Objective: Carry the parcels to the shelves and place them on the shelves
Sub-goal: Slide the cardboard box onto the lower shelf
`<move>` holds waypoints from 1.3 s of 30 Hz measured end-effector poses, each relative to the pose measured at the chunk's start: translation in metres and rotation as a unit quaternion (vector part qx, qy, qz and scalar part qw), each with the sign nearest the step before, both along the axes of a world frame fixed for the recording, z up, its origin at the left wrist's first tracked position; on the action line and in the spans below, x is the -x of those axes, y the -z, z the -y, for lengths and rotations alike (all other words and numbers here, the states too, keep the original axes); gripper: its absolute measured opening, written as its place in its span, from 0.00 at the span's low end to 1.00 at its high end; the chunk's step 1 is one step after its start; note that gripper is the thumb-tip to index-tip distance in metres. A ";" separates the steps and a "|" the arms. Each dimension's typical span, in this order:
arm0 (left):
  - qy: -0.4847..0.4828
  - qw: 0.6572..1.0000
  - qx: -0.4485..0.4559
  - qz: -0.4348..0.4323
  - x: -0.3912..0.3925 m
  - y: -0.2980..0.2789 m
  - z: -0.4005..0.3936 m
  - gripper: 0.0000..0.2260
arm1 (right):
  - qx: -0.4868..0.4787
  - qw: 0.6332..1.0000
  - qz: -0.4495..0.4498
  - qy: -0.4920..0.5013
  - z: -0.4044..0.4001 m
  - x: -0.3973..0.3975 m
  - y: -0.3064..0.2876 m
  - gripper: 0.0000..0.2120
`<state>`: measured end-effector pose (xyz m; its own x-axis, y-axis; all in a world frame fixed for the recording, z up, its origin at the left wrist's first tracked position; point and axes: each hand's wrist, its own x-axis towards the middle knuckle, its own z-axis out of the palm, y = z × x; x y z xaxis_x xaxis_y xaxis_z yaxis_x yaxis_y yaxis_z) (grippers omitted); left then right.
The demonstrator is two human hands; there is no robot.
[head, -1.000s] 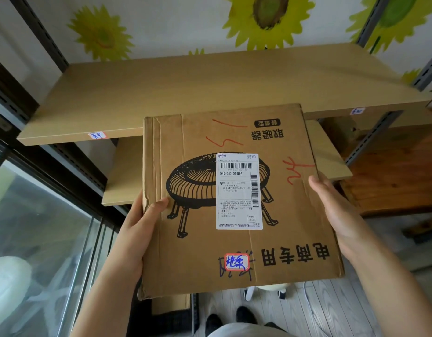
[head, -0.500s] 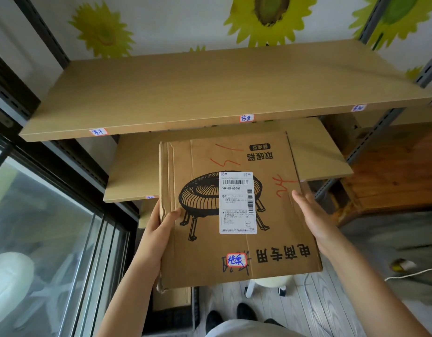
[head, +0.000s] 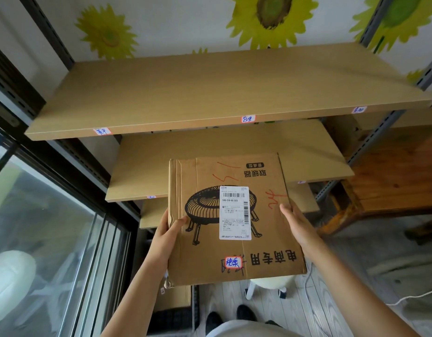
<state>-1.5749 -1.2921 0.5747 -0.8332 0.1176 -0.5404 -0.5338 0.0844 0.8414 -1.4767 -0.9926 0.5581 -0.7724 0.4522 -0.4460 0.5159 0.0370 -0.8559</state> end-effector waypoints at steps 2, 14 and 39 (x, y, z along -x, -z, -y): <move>0.004 1.000 -0.011 0.006 0.000 0.004 0.004 0.20 | -0.002 1.000 0.004 0.010 -0.001 -0.001 0.002 0.30; 0.036 0.995 -0.089 0.019 0.030 0.009 0.012 0.26 | 0.116 0.993 -0.015 0.021 -0.016 0.017 -0.010 0.17; -0.036 0.963 -0.195 0.181 0.093 0.027 -0.007 0.16 | 0.302 0.947 0.029 0.109 -0.043 0.090 -0.007 0.22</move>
